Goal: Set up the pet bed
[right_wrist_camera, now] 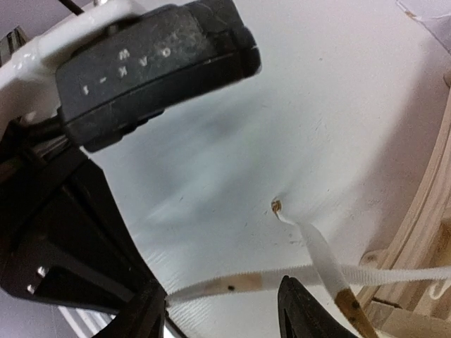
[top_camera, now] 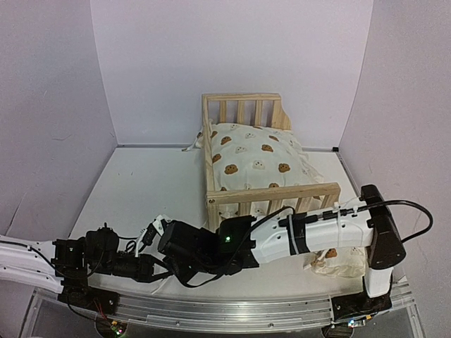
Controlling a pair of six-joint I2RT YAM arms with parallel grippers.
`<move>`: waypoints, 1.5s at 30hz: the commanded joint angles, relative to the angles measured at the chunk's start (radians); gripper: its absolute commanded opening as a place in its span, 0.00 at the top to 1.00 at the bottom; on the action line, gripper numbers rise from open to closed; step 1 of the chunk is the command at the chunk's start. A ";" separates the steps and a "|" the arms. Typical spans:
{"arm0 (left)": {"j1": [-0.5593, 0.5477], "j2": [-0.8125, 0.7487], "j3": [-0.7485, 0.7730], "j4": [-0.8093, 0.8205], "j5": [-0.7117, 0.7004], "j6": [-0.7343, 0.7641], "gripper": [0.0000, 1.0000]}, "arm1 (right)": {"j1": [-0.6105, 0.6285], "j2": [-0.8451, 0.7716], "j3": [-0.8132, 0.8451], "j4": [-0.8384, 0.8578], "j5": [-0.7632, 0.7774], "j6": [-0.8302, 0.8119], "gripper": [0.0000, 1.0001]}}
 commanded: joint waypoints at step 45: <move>0.000 0.039 0.203 -0.012 0.033 0.140 1.00 | 0.063 0.313 -0.624 1.878 0.424 -0.505 0.48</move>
